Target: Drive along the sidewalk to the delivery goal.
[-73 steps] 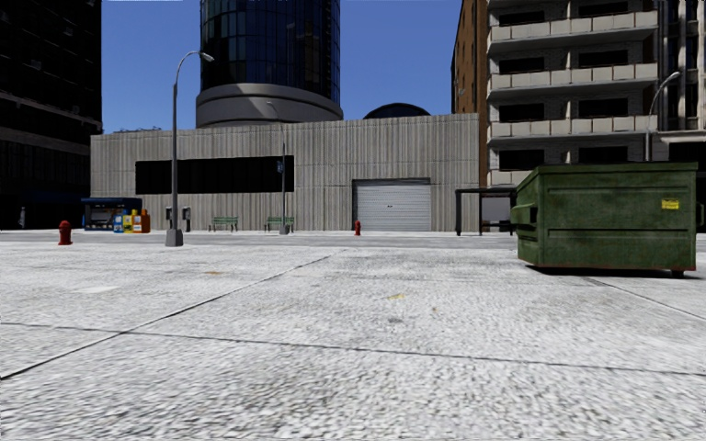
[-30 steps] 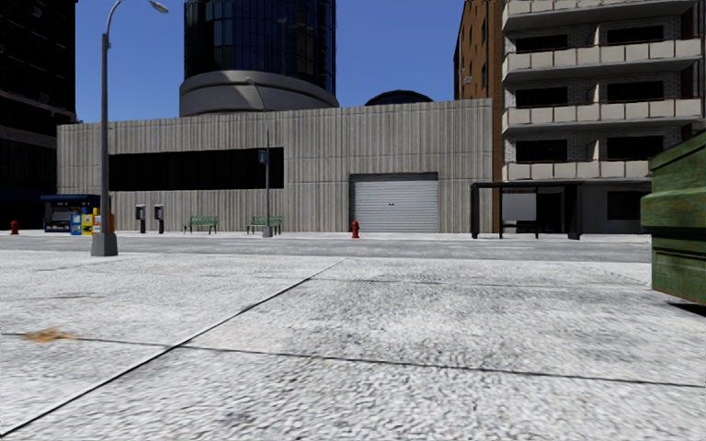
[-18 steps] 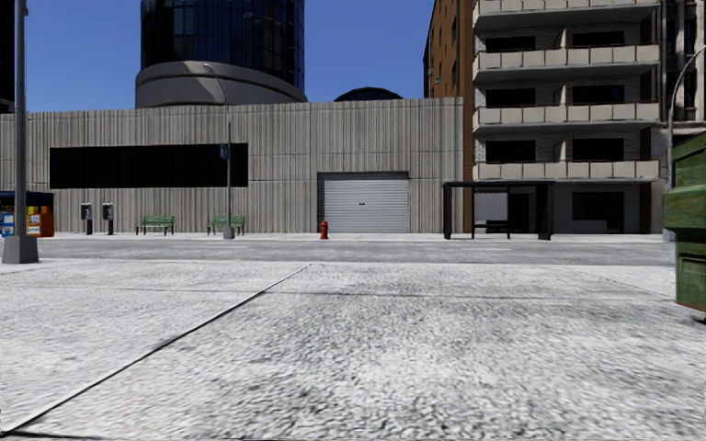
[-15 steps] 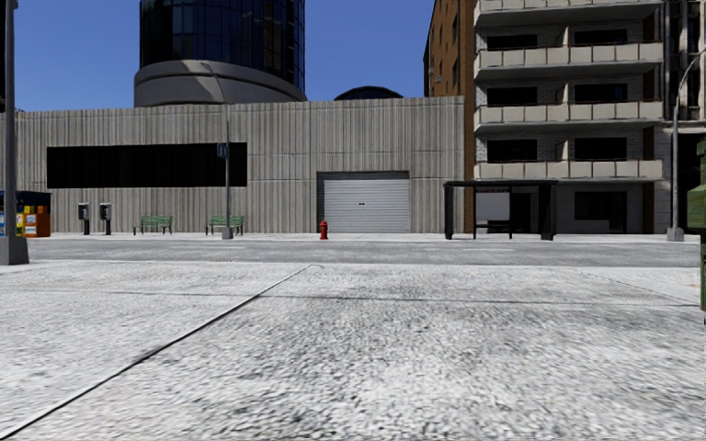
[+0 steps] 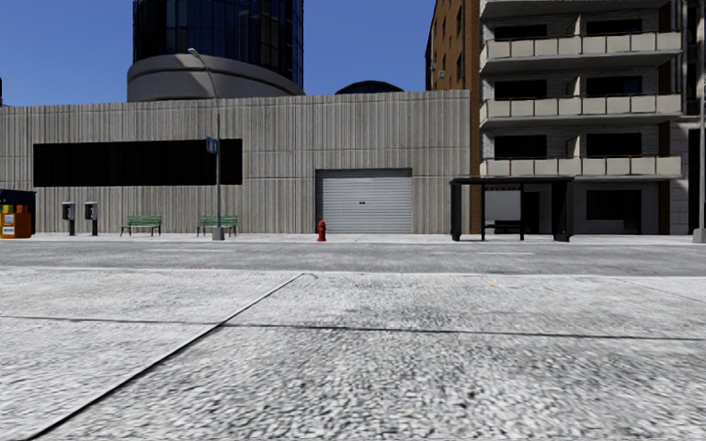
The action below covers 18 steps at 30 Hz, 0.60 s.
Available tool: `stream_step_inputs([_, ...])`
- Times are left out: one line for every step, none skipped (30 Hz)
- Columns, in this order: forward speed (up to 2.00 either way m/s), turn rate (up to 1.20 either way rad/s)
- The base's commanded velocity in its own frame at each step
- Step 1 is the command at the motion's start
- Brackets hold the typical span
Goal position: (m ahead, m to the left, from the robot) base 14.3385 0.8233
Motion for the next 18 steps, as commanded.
stream_step_inputs([2.00,0.00])
stream_step_inputs([2.00,0.00])
stream_step_inputs([2.00,0.00])
stream_step_inputs([2.00,0.00])
stream_step_inputs([2.00,0.00])
stream_step_inputs([2.00,0.00])
stream_step_inputs([2.00,0.00])
stream_step_inputs([2.00,0.00])
stream_step_inputs([2.00,-0.01])
stream_step_inputs([2.00,-0.14])
stream_step_inputs([2.00,-0.36])
stream_step_inputs([2.00,-0.36])
stream_step_inputs([2.00,-0.47])
stream_step_inputs([2.00,-0.54])
stream_step_inputs([2.00,-0.63])
stream_step_inputs([2.00,-0.71])
stream_step_inputs([2.00,-0.71])
stream_step_inputs([2.00,-0.74])
